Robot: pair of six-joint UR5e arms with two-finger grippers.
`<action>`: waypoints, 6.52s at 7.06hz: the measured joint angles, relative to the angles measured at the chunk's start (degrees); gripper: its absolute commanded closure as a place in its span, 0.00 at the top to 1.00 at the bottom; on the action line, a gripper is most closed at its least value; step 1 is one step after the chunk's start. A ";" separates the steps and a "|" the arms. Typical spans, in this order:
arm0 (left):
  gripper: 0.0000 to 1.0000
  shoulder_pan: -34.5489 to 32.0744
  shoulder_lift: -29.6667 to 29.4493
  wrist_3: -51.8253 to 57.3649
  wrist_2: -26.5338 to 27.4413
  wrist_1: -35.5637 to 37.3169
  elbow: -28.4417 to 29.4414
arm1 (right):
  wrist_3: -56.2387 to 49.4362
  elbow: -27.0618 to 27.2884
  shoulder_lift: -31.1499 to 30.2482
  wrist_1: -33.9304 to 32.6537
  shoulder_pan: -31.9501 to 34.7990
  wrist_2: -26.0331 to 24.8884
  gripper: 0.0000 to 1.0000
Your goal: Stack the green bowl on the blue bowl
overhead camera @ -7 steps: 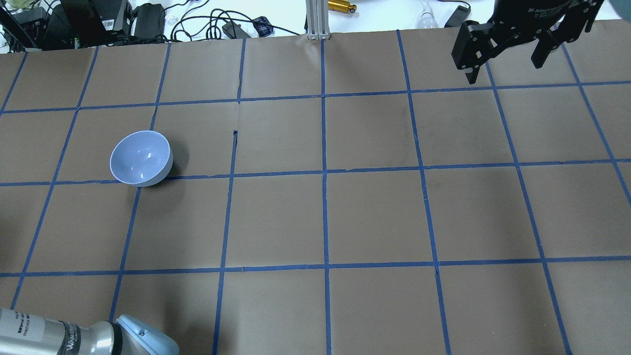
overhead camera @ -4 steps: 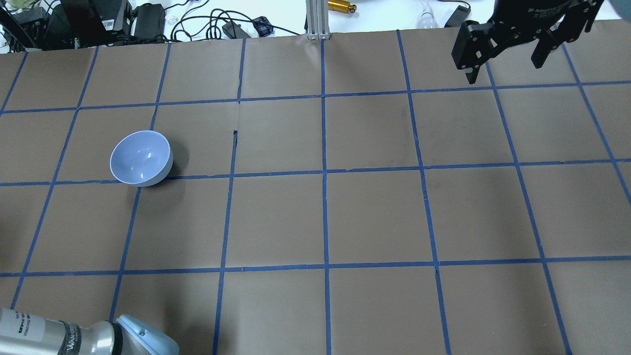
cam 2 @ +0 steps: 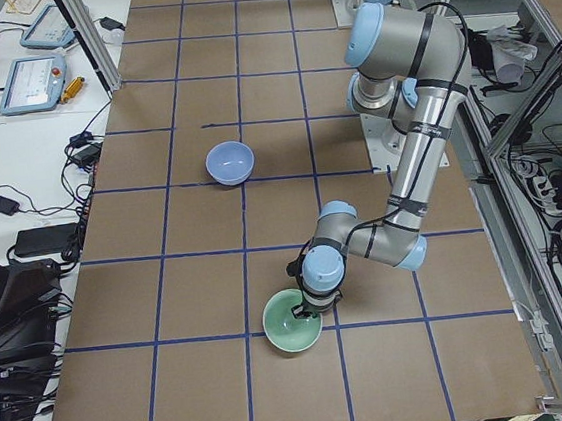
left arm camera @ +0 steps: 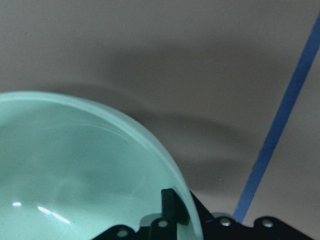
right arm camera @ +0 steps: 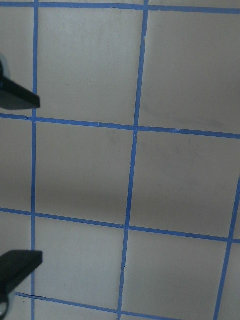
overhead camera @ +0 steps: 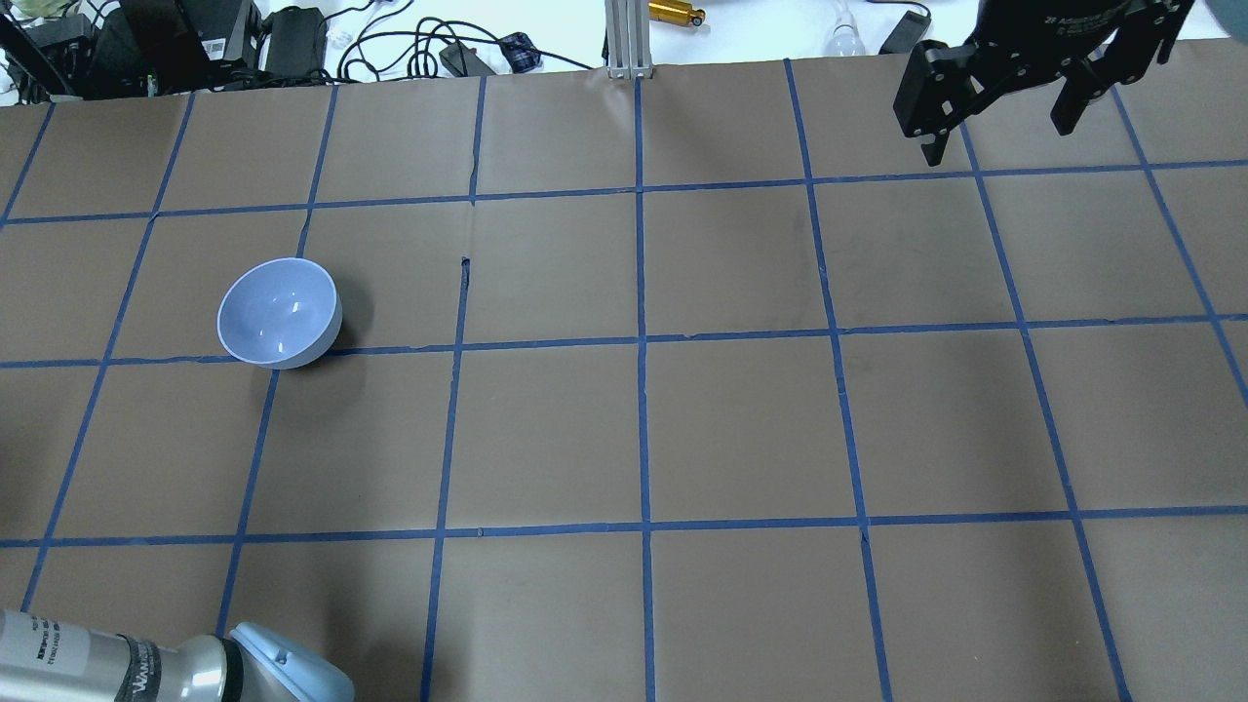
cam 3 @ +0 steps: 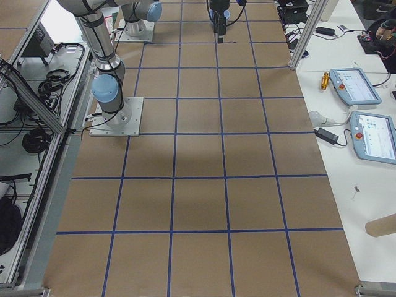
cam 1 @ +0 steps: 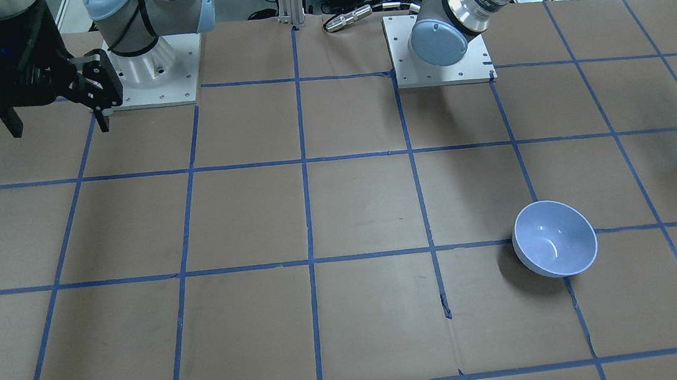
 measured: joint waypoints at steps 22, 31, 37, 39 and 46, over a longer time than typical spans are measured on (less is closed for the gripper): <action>0.00 -51.11 18.99 -60.12 8.04 -16.40 -6.30 | 0.00 0.00 0.00 0.00 -0.01 0.00 1.00; 0.85 -53.91 20.12 -61.39 10.63 -6.45 -16.74 | 0.00 0.00 0.00 0.00 0.03 0.00 1.00; 0.91 -54.62 22.78 -69.12 7.14 -11.31 -12.17 | 0.00 0.00 0.00 0.00 0.02 0.00 1.00; 1.00 -56.35 24.34 -85.72 4.16 -20.10 -6.53 | 0.00 0.00 0.00 0.00 0.03 0.00 1.00; 1.00 -65.37 31.77 -131.28 0.48 -41.95 4.99 | 0.00 0.00 0.00 0.00 0.03 0.00 1.00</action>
